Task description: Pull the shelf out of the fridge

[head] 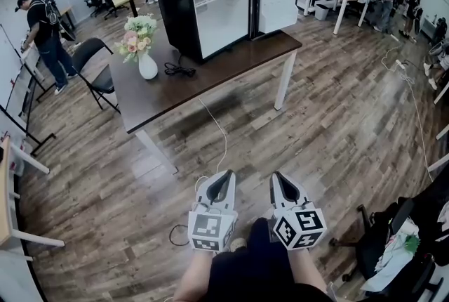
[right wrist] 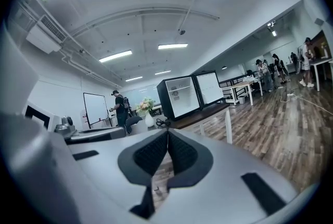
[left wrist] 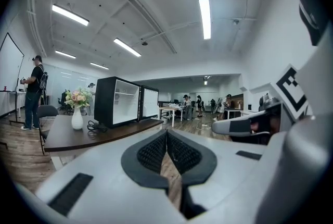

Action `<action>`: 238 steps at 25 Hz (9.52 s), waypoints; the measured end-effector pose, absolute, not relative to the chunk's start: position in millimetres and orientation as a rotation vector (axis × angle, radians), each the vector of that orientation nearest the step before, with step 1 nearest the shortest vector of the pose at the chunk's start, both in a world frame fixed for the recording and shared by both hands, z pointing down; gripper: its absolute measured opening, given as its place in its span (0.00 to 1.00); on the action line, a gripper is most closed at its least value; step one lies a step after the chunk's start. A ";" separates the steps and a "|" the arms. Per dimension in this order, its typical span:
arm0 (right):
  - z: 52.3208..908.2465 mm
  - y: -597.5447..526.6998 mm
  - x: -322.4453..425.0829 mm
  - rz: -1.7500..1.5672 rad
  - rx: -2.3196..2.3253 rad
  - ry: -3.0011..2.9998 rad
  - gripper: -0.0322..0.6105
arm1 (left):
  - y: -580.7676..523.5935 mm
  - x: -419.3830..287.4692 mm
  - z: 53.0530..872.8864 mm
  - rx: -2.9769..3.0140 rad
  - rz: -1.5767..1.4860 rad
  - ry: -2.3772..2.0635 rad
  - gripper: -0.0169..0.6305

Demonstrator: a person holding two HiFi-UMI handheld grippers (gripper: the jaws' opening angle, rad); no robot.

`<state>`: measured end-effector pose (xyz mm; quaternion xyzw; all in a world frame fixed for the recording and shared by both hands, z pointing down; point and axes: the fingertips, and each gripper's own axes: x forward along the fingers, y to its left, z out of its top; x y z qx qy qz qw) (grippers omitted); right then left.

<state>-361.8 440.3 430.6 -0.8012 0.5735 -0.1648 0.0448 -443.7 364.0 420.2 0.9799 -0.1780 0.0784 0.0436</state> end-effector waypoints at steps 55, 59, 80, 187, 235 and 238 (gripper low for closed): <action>464.3 242.7 -89.1 -0.599 -2.311 1.947 0.04 | 176.8 -177.5 445.1 2.944 0.277 -0.768 0.03; 469.4 230.6 -78.9 -0.613 -2.311 1.939 0.04 | 163.2 -167.5 448.5 2.944 0.285 -0.770 0.03; 464.0 99.0 -10.7 -0.647 -2.263 1.945 0.04 | 31.5 -96.7 434.5 2.957 0.287 -0.810 0.03; 332.9 -328.6 167.4 -1.165 -0.972 1.796 0.22 | -320.1 -14.7 326.8 1.730 -1.137 -1.005 0.32; 346.6 -364.7 174.4 -1.220 -1.109 1.570 0.08 | -350.0 -24.9 332.8 1.637 -1.115 -1.105 0.11; 346.2 -360.8 174.8 -1.217 -1.107 1.570 0.08 | -346.1 -24.1 332.4 1.635 -1.117 -1.100 0.11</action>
